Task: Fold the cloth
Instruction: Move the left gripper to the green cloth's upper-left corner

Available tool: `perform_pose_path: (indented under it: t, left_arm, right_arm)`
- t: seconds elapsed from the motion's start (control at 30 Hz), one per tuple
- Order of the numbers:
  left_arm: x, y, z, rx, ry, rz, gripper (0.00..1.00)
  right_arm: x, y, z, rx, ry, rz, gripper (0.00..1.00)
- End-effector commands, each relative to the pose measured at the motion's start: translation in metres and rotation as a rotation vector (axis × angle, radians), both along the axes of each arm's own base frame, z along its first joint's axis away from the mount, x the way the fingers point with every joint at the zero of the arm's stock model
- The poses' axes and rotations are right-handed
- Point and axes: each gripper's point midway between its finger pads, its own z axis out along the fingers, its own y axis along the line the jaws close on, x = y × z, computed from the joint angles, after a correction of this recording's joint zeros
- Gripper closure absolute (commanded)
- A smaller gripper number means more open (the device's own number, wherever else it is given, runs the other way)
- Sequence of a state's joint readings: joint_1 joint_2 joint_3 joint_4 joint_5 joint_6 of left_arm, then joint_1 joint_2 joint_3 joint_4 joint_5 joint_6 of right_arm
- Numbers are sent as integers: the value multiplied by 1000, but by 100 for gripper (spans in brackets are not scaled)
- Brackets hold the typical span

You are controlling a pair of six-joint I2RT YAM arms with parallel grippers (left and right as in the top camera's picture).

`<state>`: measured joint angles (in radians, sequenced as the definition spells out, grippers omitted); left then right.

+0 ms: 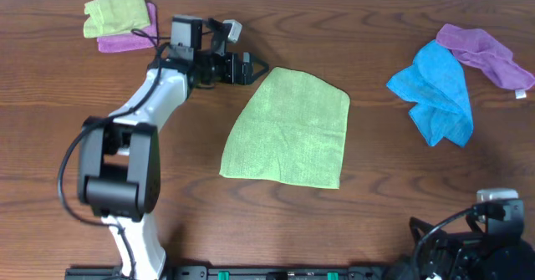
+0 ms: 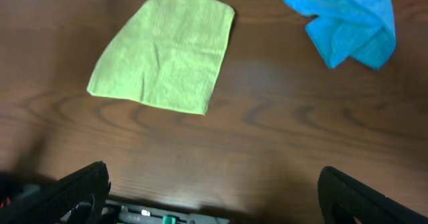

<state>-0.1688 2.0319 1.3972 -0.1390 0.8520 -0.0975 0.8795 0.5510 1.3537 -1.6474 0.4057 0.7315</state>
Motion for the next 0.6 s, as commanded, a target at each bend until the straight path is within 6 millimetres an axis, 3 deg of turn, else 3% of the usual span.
perform_pose_path:
  t: [0.0, 0.2, 0.57]
  left_arm:
    - [16, -1, -12, 46, -41, -27, 5]
    - [16, -5, -41, 60, 36, -39, 5]
    - [-25, -11, -77, 251, 132, -121, 4]
  right_arm:
    - [4, -4, 9, 19, -43, -29, 1]
    - [7, -1, 12, 43, -56, -35, 1]
    - [8, -3, 13, 43, -63, -53, 1]
